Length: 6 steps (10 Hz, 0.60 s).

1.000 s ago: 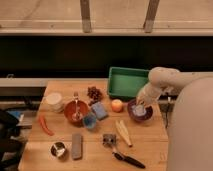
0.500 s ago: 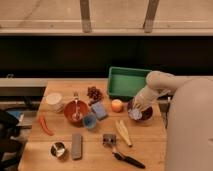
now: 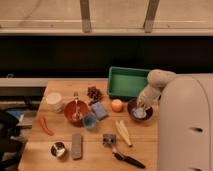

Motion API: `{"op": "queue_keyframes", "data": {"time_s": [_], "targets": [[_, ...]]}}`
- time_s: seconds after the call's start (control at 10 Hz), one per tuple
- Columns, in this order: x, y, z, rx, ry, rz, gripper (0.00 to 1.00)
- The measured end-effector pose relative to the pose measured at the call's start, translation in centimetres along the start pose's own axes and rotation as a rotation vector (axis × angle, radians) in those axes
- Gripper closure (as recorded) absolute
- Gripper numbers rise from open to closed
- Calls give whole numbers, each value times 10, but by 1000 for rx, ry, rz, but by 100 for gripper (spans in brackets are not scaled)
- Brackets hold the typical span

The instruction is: Wipe purple bowl with towel

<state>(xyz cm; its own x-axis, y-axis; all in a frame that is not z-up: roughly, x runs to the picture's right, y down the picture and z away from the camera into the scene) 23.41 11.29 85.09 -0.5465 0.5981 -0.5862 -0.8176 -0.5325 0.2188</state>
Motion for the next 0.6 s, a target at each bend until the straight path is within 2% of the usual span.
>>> {"op": "queue_keyframes", "data": {"time_s": [0.3, 0.6], "targets": [[-3, 20, 1, -2, -1, -21, 100], [17, 41, 5, -28, 12, -80, 100]]}}
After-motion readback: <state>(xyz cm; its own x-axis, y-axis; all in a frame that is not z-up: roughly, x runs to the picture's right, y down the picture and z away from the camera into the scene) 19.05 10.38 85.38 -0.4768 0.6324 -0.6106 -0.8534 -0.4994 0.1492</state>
